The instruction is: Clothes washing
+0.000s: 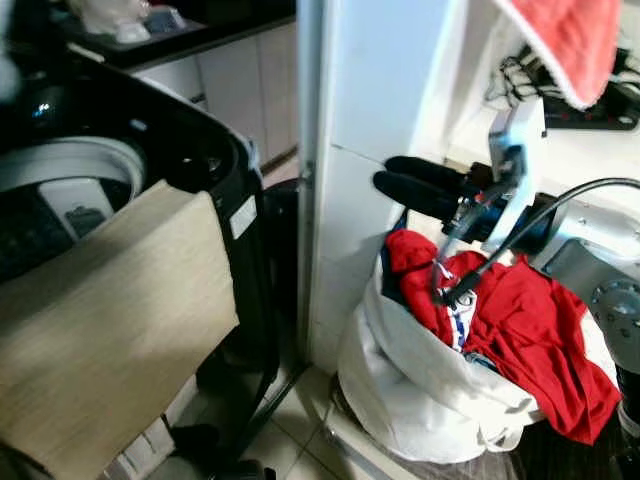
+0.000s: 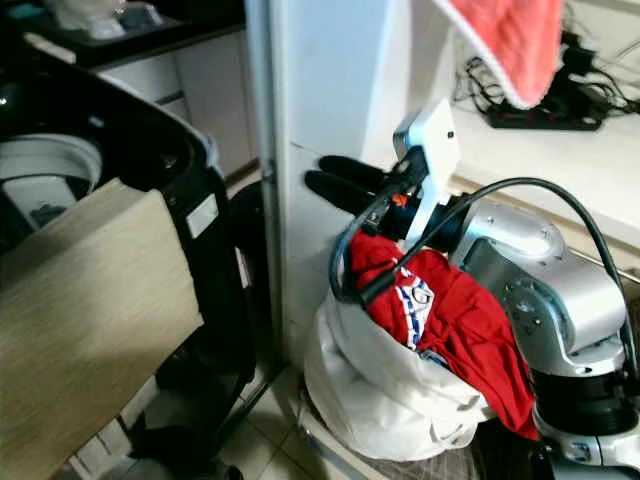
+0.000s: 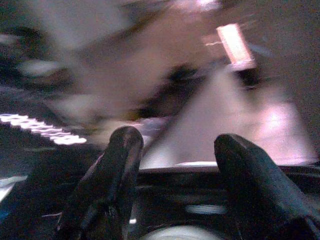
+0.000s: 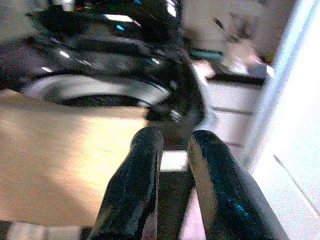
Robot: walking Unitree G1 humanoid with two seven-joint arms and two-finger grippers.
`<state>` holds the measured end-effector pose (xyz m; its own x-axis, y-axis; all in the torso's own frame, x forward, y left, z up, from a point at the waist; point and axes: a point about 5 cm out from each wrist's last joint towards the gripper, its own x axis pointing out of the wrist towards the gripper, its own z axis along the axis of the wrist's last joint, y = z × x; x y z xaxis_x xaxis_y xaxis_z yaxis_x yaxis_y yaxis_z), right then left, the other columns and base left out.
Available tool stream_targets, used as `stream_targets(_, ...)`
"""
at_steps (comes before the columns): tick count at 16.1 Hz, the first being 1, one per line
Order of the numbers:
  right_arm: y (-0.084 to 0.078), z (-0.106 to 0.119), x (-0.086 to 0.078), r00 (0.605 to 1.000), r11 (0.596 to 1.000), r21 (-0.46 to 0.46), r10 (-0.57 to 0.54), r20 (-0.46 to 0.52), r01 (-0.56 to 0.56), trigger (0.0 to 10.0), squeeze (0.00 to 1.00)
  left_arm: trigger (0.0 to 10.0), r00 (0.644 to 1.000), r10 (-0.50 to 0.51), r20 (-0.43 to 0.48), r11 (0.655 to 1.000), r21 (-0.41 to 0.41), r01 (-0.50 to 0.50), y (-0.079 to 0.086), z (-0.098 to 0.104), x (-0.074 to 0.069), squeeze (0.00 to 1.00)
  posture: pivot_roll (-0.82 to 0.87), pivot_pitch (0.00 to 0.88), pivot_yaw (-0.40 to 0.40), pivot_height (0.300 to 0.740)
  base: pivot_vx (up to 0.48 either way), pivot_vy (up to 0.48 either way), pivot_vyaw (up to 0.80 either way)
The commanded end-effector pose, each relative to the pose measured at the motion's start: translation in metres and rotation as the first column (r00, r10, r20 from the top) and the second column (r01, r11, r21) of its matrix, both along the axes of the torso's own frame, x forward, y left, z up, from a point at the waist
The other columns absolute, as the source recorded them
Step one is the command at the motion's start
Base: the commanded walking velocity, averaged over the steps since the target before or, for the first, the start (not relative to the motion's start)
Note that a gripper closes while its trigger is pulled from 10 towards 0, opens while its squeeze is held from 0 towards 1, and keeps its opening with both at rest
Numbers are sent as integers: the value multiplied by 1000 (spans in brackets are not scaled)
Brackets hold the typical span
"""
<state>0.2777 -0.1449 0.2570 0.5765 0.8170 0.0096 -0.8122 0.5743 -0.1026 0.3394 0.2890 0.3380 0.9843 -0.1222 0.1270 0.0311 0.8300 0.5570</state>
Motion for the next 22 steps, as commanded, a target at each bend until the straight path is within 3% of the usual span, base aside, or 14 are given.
stream_targets(1, -9, -9, 4, 997, 995, -52, -83, -9, 82, 10000, 0, 10000, 992, -120, -34, 992, -46, 118, -12, -4, -2, 0, -43, 0, 3, 740, 0, 0, 0)
stream_targets(2, -24, -30, 15, 957, 953, -120, -287, -50, 279, 10000, 63, 10000, 925, -368, -91, 925, -139, 354, -50, -33, -4, 0, -49, 0, 2, 740, 0, 0, 0)
stream_targets(3, -37, -44, 19, 911, 900, -192, -409, -58, 392, 10000, 1000, 10000, 856, -510, -88, 847, -224, 482, -77, -52, -9, 0, -54, 0, 3, 740, 0, 0, 0)
stream_targets(4, -42, -48, 19, 896, 886, -203, -438, -74, 417, 10000, 1000, 10000, 839, -539, -77, 820, -274, 502, -85, -59, -10, 0, -62, 0, 4, 740, 0, 0, 0)
stream_targets(5, -60, -59, 18, 857, 838, -269, -509, -78, 474, 10000, 1000, 10000, 784, -618, -64, 736, -399, 548, -112, -80, -12, 0, -62, 0, 4, 740, 0, 0, 0)
stream_targets(6, -66, -64, 18, 849, 824, -299, -524, -74, 482, 10000, 1000, 10000, 767, -637, -75, 719, -417, 556, -121, -88, -13, 0, -62, 0, 4, 740, 0, 0, 0)
stream_targets(8, -81, -85, 22, 832, 813, -315, -544, -109, 491, 10000, 1000, 10000, 692, -711, -127, 655, -478, 585, -154, -109, -22, 0, -85, 0, 15, 740, 0, 0, 0)
stream_targets(11, -86, -120, 34, 836, 825, -361, -518, -180, 434, 10000, 1000, 10000, 658, -729, -190, 659, -456, 598, -178, -126, -28, 0, -90, 0, 23, 740, 0, 0, 0)
stream_targets(13, -86, -141, 40, 834, 822, -422, -503, -227, 382, 10000, 1000, 10000, 647, -729, -222, 664, -455, 593, -181, -135, -35, 0, -80, 0, 18, 740, 0, 0, 0)
stream_targets(15, -89, -158, 45, 830, 796, -484, -513, -220, 364, 10000, 1000, 10000, 621, -734, -277, 676, -391, 624, -182, -151, -46, 0, -80, 0, 18, 740, 0, 0, 0)
stream_targets(18, -91, -173, 52, 822, 747, -551, -541, -177, 372, 10000, 1000, 10000, 562, -761, -323, 648, -354, 674, -184, -169, -60, 0, -66, 0, 11, 740, 0, 0, 0)
stream_targets(19, -89, -178, 53, 821, 746, -556, -540, -185, 365, 10000, 592, 10000, 554, -766, -327, 643, -350, 681, -186, -174, -63, 0, -65, 0, 13, 740, 0, 0, 0)
stream_targets(20, -88, -180, 54, 824, 749, -557, -534, -190, 358, 10000, 0, 10000, 554, -766, -328, 643, -347, 683, -186, -175, -63, 0, -65, 0, 13, 740, 0, 0, 0)
stream_targets(22, -88, -195, 50, 822, 712, -620, -539, -184, 329, 10000, 0, 10000, 545, -767, -340, 639, -326, 697, -189, -185, -67, 0, -59, 0, 11, 740, 0, 0, 0)
